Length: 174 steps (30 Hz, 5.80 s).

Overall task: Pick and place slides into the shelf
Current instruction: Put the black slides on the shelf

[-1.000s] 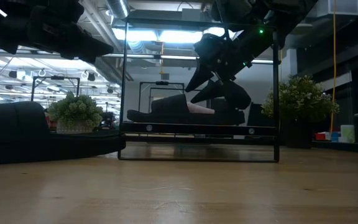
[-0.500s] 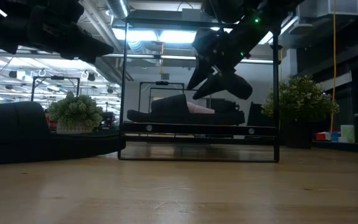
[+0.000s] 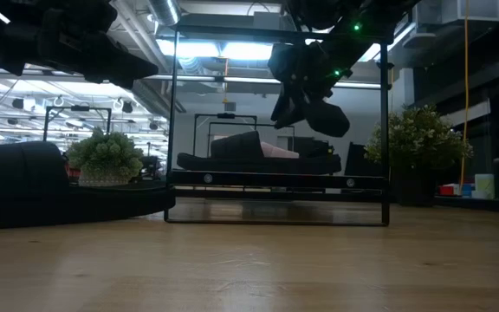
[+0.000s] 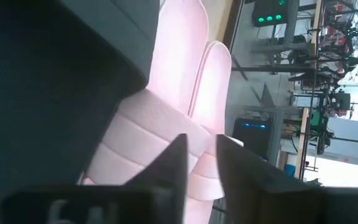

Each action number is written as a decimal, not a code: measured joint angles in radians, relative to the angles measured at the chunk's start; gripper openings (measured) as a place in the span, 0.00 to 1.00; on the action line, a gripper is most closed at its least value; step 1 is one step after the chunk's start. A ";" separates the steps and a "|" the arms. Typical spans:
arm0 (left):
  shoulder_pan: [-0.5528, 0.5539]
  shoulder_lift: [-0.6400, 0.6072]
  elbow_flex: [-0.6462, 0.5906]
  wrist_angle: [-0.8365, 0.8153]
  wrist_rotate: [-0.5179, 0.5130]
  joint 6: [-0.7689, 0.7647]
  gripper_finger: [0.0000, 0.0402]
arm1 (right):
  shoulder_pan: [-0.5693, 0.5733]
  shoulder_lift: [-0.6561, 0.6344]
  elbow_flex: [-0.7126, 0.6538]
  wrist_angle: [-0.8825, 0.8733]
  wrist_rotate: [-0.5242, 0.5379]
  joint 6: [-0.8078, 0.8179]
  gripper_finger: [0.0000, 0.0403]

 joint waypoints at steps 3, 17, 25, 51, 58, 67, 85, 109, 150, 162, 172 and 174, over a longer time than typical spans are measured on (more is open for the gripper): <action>0.000 0.000 0.000 0.000 0.000 0.000 0.00 | 0.000 0.000 0.000 -0.009 0.001 0.014 0.06; 0.000 0.000 0.000 0.000 0.000 0.001 0.00 | 0.014 0.000 0.074 -0.204 -0.061 0.275 0.01; 0.000 0.000 0.000 0.000 0.000 0.026 0.00 | -0.002 -0.024 0.255 -0.490 -0.261 0.455 0.01; -0.001 0.000 0.000 -0.039 0.000 -0.017 0.00 | -0.040 -0.670 -0.518 0.352 -0.593 0.645 0.03; -0.001 0.000 0.000 -0.036 0.000 -0.019 0.00 | -0.040 -0.811 -0.577 0.366 -0.593 0.653 0.03; 0.000 0.000 0.000 -0.028 0.000 -0.026 0.00 | -0.041 -0.889 -0.581 0.229 -0.747 0.671 0.03; 0.000 0.000 0.000 -0.030 0.000 -0.062 0.00 | -0.041 -0.883 -0.735 0.480 -0.791 0.653 0.04; -0.078 0.000 0.015 -0.122 0.008 -0.084 0.00 | -0.041 -0.890 -0.787 0.586 -0.790 0.603 0.04; -0.765 0.079 0.301 -0.671 -0.597 -0.527 0.00 | -0.041 -0.889 -0.786 0.586 -0.790 0.598 0.03; -0.978 0.286 0.455 -0.736 -0.874 -0.621 0.00 | -0.041 -0.889 -0.785 0.586 -0.790 0.598 0.03; -1.007 0.530 0.603 -0.994 -0.901 -1.001 0.00 | -0.041 -0.889 -0.785 0.585 -0.790 0.597 0.03; -1.007 0.572 0.619 -0.994 -0.885 -1.027 0.00 | -0.041 -0.889 -0.785 0.585 -0.790 0.597 0.03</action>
